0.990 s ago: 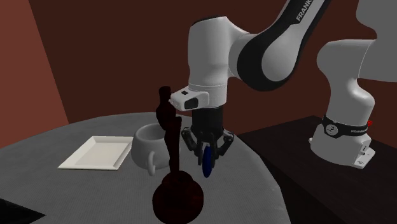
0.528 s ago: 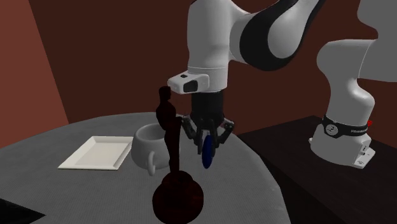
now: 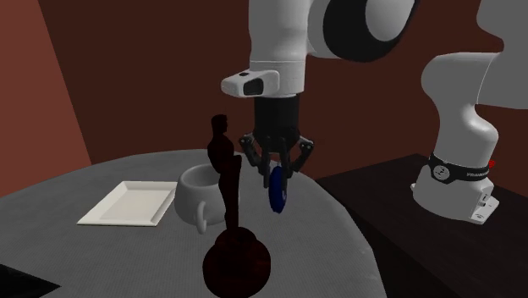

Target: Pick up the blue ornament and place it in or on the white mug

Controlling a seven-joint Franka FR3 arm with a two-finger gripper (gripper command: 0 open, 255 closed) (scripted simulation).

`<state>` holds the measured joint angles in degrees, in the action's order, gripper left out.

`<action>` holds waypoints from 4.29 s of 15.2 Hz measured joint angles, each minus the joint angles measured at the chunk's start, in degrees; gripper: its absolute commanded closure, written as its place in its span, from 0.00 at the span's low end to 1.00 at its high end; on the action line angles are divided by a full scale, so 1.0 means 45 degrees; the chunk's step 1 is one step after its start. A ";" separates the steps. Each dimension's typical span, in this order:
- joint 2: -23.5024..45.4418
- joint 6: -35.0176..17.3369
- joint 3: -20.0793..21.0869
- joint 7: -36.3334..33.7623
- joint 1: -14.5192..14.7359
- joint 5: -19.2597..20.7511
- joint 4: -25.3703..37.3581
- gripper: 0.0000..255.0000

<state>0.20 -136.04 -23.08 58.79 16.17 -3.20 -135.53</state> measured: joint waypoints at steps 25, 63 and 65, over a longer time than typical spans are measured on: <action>0.2601 0.3953 -0.0948 0.2521 -0.1314 -0.1191 0.6132 1.00; 0.7833 0.7345 -0.0774 0.0856 -0.4771 -0.5875 1.0487 1.00; 0.7830 0.7345 -0.0776 0.0856 -0.4772 -0.5875 1.0487 1.00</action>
<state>35.43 -102.98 -26.57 62.65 -5.30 -29.64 -88.33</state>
